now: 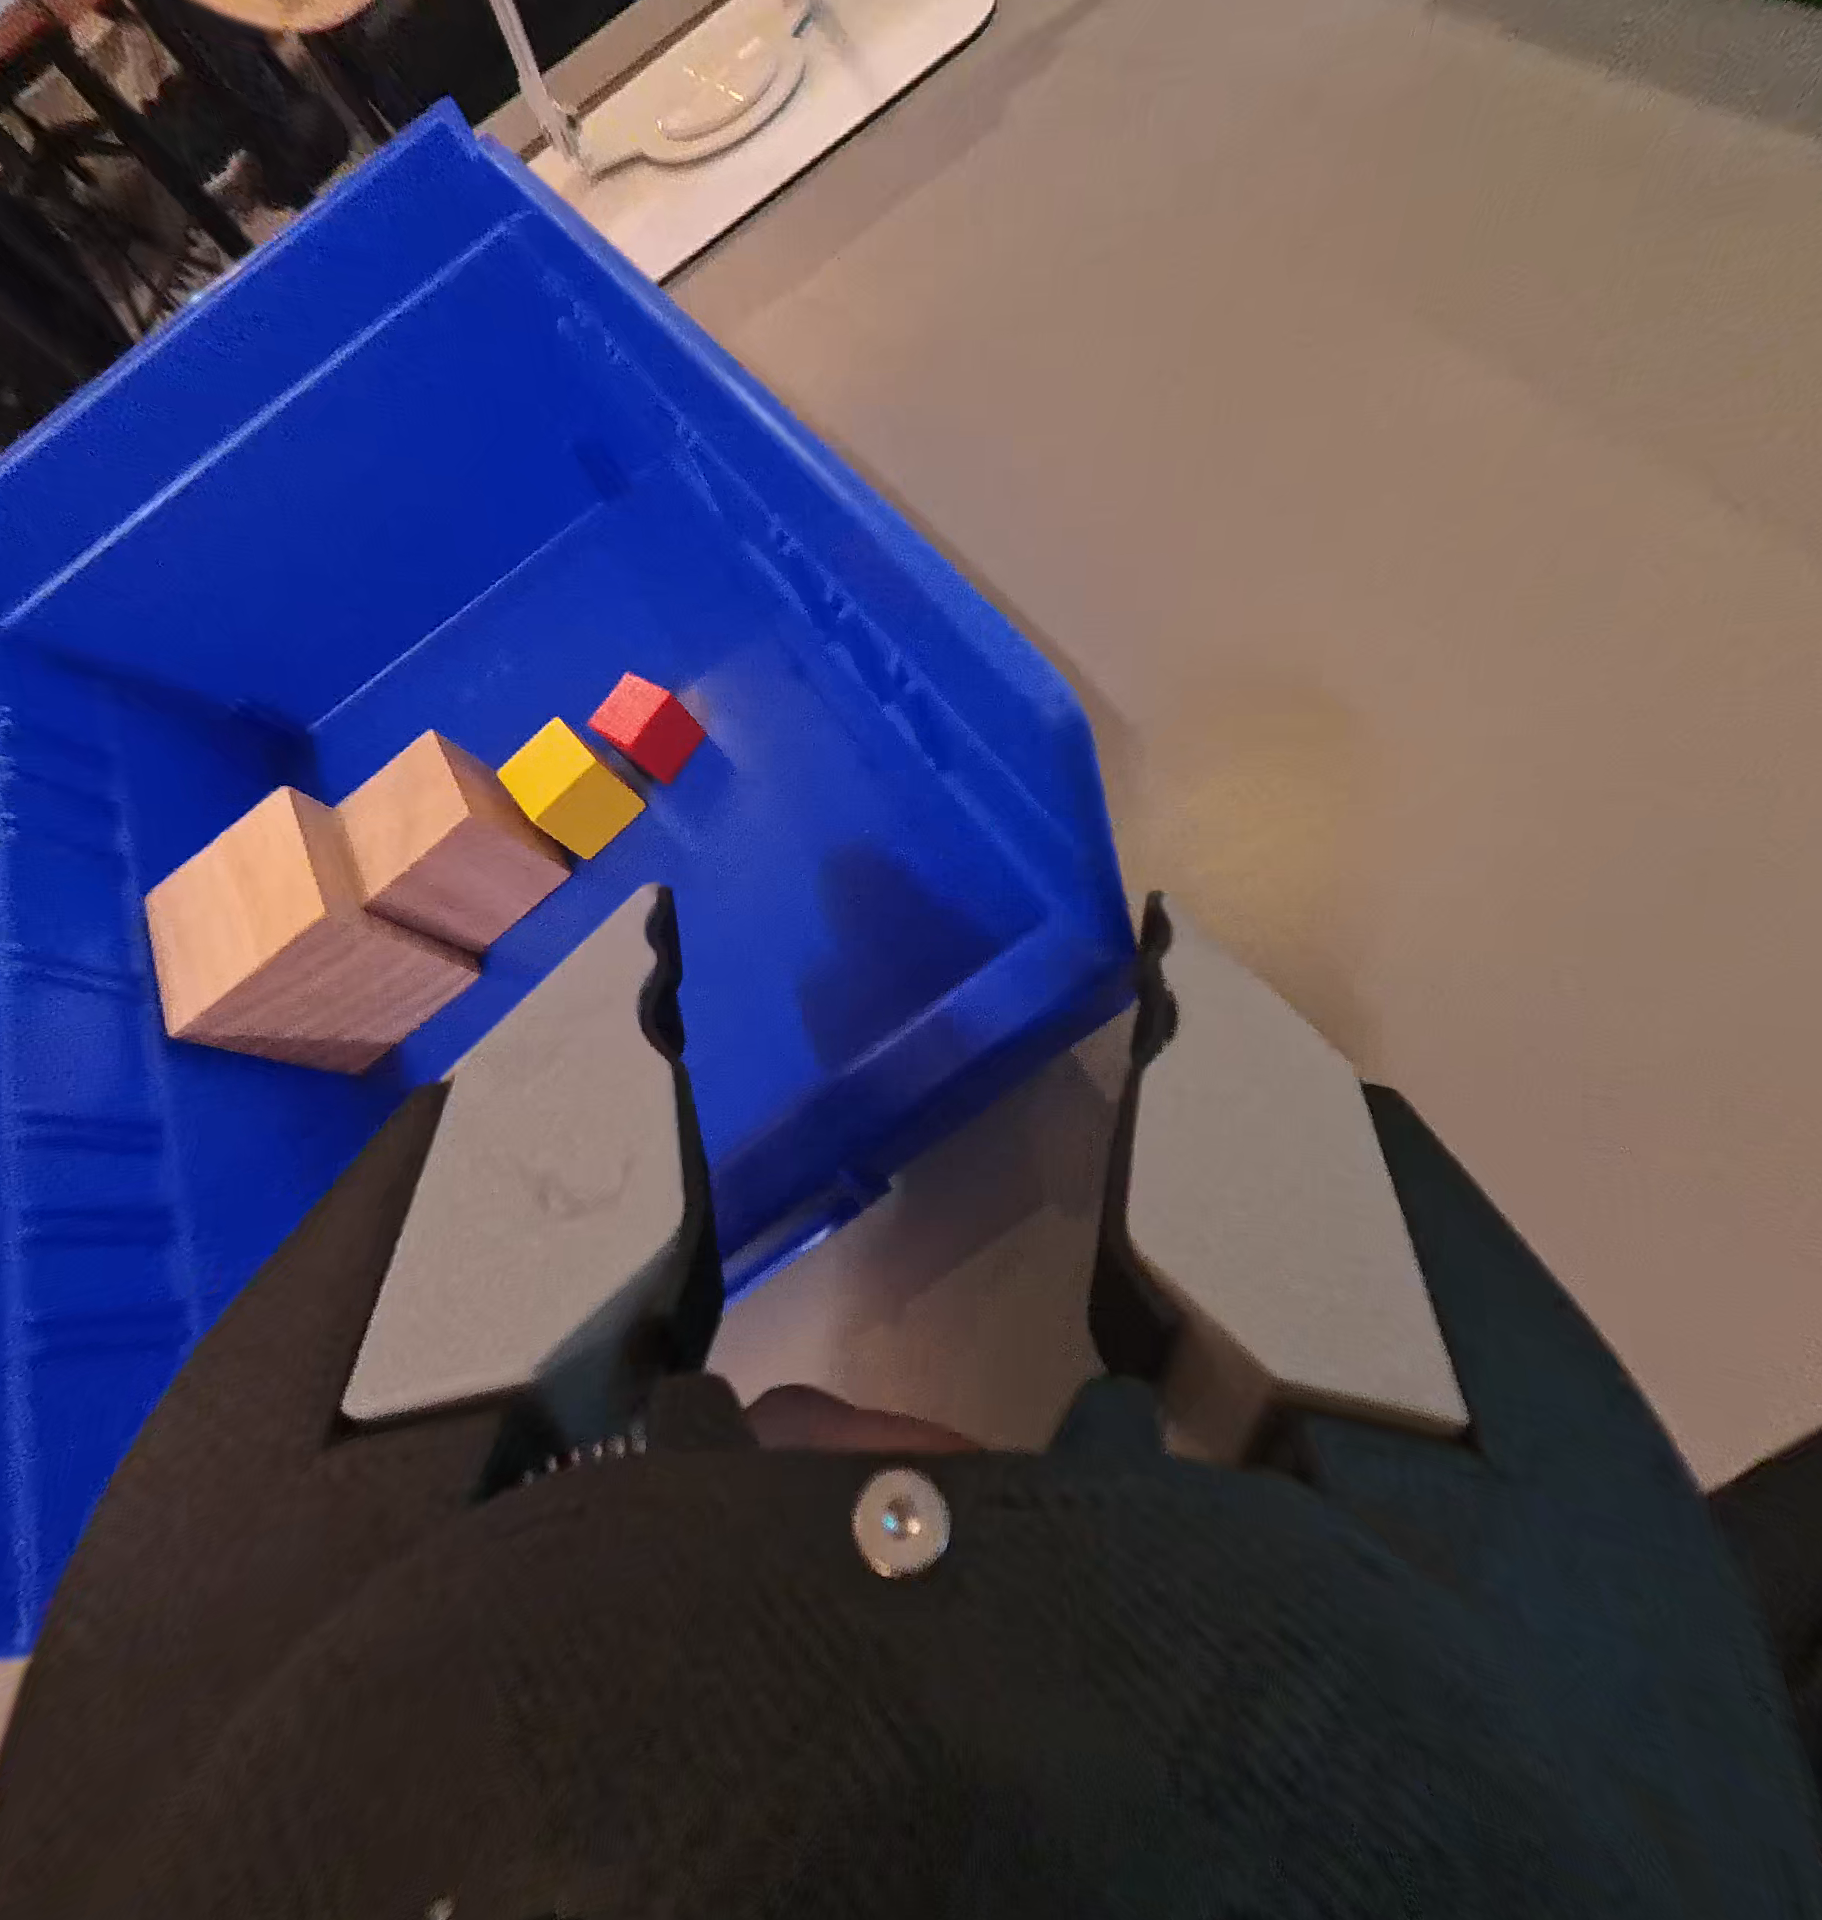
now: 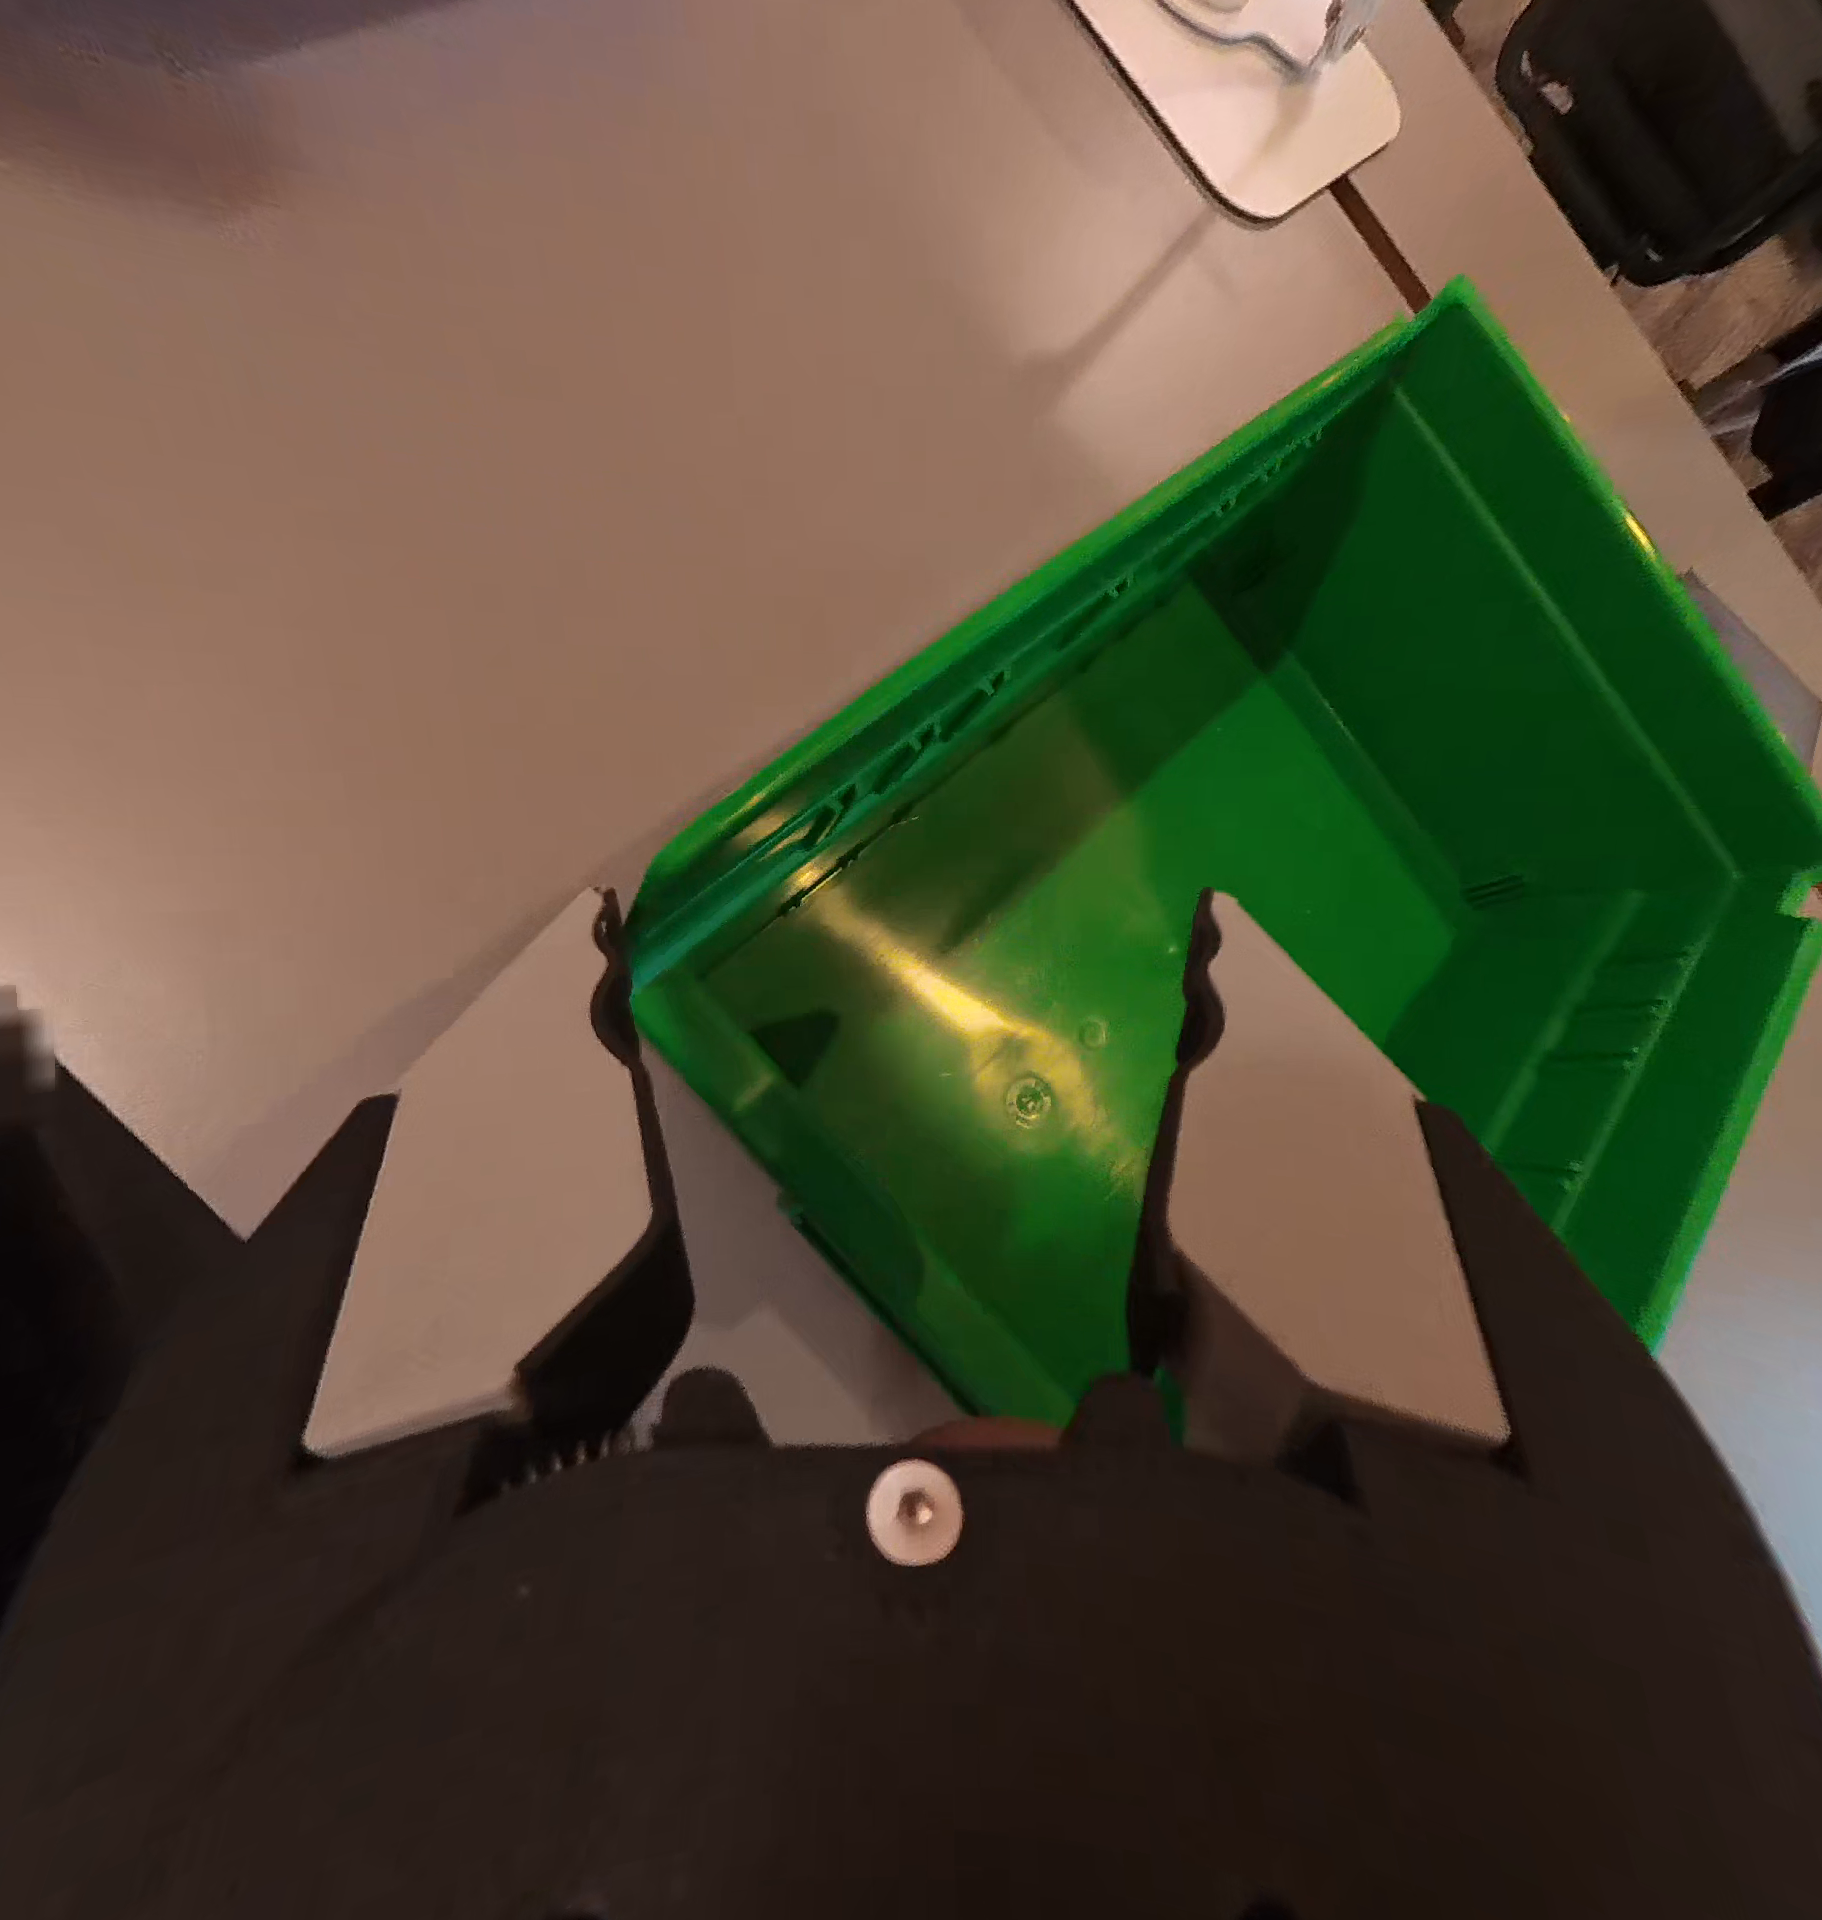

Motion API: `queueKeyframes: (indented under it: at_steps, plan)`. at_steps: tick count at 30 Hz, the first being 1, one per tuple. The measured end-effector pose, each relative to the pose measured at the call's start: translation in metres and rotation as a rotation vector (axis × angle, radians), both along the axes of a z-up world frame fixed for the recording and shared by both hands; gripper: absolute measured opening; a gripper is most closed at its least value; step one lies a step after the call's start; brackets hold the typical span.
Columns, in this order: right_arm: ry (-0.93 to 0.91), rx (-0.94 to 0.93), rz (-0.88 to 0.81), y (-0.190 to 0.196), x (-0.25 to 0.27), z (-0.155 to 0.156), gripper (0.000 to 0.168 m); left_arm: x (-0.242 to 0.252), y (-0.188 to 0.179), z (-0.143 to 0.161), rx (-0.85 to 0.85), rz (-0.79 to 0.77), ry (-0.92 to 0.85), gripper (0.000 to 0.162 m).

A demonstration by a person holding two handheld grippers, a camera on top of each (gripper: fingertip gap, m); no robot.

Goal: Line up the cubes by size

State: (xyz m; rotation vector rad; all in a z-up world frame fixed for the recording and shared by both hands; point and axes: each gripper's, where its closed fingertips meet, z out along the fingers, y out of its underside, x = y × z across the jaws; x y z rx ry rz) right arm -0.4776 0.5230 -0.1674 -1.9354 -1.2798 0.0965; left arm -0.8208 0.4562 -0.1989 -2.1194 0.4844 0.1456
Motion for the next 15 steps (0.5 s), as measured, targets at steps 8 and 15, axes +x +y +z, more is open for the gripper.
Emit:
queueKeyframes:
  at_steps: [8, 15]
  plan:
    - [0.003, 0.034, -0.007, 0.006, 0.010, 0.013, 0.088, -0.012, 0.005, 0.002, 0.073, 0.076, -0.004, 0.089]
    - [0.300, 0.143, 0.083, -0.020, -0.017, 0.080, 0.076, 0.008, -0.010, 0.027, 0.108, -0.006, -0.087, 0.080]
